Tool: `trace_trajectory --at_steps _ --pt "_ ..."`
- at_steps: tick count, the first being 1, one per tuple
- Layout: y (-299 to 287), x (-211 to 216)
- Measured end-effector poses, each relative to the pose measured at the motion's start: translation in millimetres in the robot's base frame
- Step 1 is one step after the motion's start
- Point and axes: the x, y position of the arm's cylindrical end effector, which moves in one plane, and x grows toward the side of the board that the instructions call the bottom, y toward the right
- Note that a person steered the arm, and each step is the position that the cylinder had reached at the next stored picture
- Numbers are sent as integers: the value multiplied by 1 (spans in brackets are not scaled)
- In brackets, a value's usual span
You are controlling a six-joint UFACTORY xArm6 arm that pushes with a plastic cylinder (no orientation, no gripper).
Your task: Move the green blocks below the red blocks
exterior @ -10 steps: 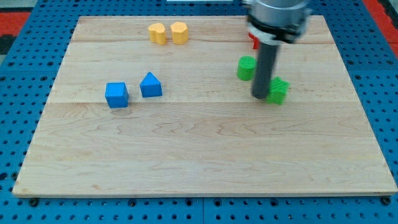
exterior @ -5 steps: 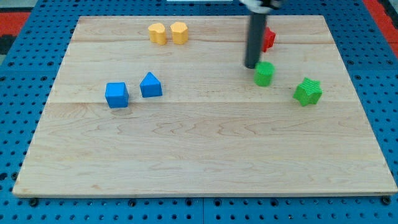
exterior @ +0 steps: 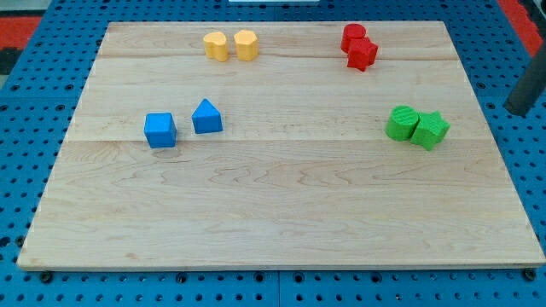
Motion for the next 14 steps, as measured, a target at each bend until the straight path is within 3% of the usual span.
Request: trace_trajectory --at_steps 1,2,7,9,11,14 --pt "-16 32" --pt "-42 36" --pt "-170 19" --pt "-143 4" --pt "-143 -48" --pt "-157 -44"
